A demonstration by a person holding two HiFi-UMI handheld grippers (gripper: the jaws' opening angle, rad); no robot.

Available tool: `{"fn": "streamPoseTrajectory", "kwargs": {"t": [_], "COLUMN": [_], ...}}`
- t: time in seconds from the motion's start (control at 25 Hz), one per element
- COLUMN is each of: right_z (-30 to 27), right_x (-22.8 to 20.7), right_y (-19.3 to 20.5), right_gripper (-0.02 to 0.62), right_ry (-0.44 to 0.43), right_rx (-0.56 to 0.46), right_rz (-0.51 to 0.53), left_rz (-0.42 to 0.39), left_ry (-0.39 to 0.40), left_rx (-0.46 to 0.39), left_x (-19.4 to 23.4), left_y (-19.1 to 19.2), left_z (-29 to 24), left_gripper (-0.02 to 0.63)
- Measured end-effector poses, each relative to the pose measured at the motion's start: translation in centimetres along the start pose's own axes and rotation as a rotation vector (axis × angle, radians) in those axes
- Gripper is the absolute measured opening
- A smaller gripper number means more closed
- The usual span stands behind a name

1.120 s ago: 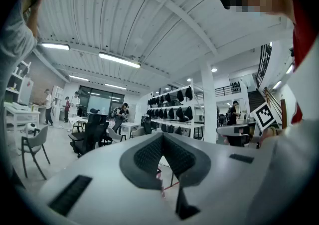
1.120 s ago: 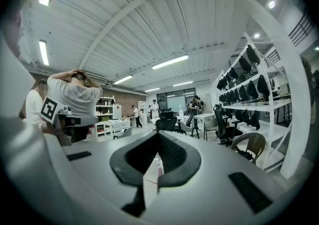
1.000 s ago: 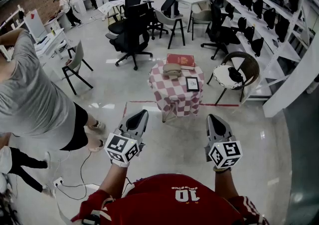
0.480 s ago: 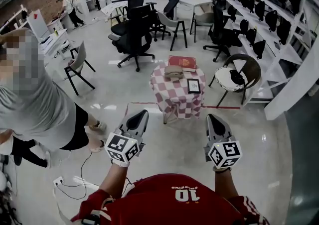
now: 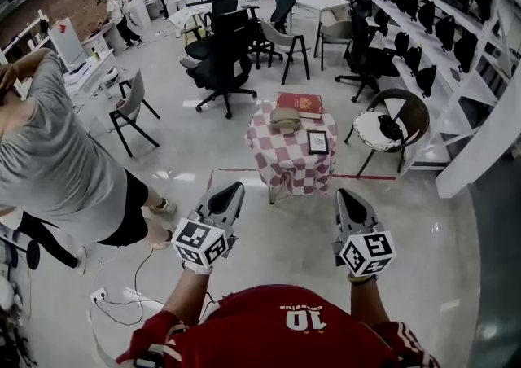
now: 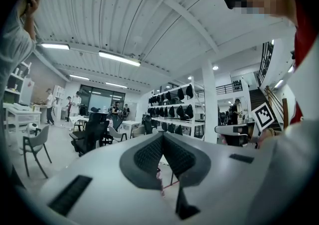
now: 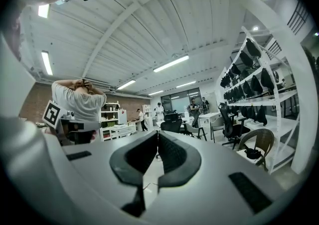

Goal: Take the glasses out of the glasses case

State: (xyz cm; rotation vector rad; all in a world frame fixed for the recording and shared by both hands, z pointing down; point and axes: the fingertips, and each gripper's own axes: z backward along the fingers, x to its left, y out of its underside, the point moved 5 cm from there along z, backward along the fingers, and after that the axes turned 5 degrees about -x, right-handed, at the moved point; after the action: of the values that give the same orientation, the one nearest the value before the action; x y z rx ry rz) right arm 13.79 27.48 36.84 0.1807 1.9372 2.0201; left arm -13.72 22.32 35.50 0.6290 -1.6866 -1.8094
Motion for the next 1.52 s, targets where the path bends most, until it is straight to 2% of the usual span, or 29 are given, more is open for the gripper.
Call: {"fn": "streamPoseTrajectory", "kwargs": {"t": [0.44, 0.92, 1.2, 1.52], "right_z": [1.7, 3.1, -0.5, -8.3], "right_x": [-2.3, -5.4, -6.0, -7.7], "right_y": [0.4, 2.1, 2.8, 2.8], "right_gripper": [0.017, 0.017, 0.017, 0.017], "right_ry": [-0.036, -0.004, -0.004, 0.010], "right_rx": [0.013, 0.036, 0.049, 0.062], "right_rz": [-0.030, -0.076, -0.065, -0.034], "left_rz": [-0.002, -0.017, -0.007, 0.023], "left_ry": [-0.027, -0.002, -0.002, 0.003], "left_rx": [0.008, 0.040, 0.043, 0.027], "left_x": [-2.7, -4.9, -1.8, 5.5], "left_y": [0.2, 1.1, 2.3, 3.6], "left_z": [-1.4, -3.6, -5.7, -11.7], "left_gripper": [0.009, 0.008, 0.008, 0.008]}}
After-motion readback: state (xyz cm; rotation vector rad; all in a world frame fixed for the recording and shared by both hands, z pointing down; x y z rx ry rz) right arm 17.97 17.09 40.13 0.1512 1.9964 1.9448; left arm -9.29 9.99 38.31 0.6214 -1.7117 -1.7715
